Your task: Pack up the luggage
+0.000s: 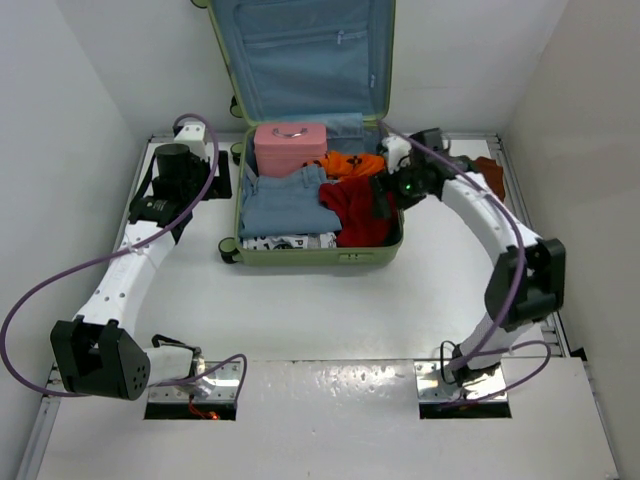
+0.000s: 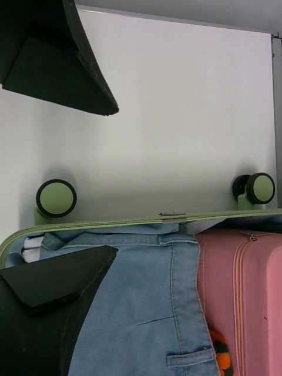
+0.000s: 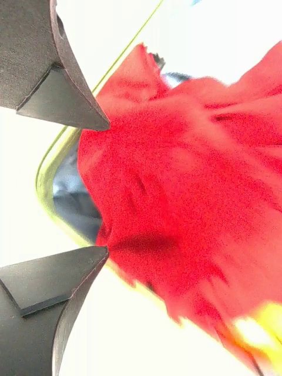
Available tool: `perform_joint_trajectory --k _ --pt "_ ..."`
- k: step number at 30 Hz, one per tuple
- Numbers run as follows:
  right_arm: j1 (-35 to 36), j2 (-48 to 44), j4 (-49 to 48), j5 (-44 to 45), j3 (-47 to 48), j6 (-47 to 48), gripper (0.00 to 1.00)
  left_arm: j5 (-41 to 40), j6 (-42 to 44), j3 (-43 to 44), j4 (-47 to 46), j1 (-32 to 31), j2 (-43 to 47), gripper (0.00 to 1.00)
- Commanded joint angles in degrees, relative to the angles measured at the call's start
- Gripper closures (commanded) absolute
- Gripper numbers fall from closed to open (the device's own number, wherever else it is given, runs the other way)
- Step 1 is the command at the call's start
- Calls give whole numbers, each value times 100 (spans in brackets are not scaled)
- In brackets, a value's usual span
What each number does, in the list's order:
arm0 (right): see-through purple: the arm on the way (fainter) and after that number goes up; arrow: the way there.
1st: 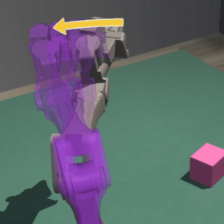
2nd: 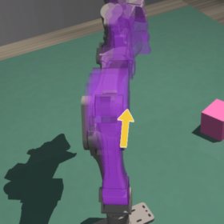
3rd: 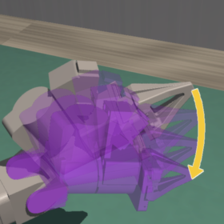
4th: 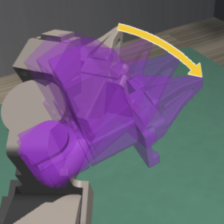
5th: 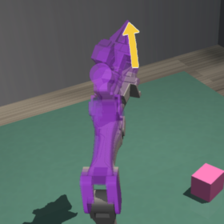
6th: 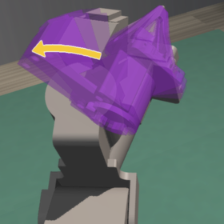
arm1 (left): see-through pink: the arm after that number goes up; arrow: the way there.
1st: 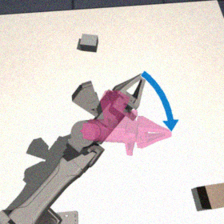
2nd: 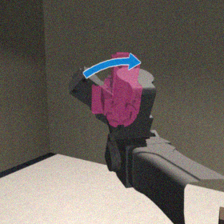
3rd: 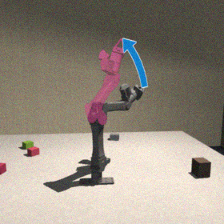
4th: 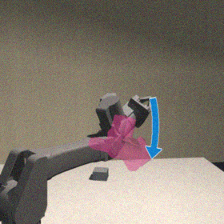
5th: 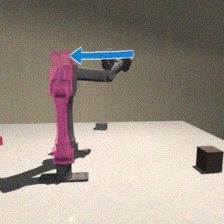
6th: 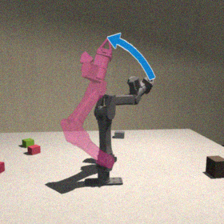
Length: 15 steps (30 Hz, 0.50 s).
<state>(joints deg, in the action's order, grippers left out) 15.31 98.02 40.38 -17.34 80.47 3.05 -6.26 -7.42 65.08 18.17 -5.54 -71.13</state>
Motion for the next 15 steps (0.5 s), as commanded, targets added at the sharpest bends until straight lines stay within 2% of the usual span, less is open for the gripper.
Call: perform_joint_trajectory --k 1,5,7,9,11,15 --pt "-379 -810 -732 -356 382 -83 21 37 74 -4 -95 27 135 1" --pt "-1020 -1171 -1874 -25 189 -937 24 37 74 -4 -95 27 135 1" --pt "-1258 -961 -2182 774 162 -1183 22 37 21 -4 -95 27 74 1" --pt "-1433 -776 -2236 1327 232 -1385 19 37 21 49 -147 27 73 1" --pt "-1801 -163 -2123 1845 529 -1830 15 37 -84 101 -147 27 -58 1" --pt "-2215 698 -1964 1980 1205 -2351 11 37 -206 163 -147 -26 -163 1"
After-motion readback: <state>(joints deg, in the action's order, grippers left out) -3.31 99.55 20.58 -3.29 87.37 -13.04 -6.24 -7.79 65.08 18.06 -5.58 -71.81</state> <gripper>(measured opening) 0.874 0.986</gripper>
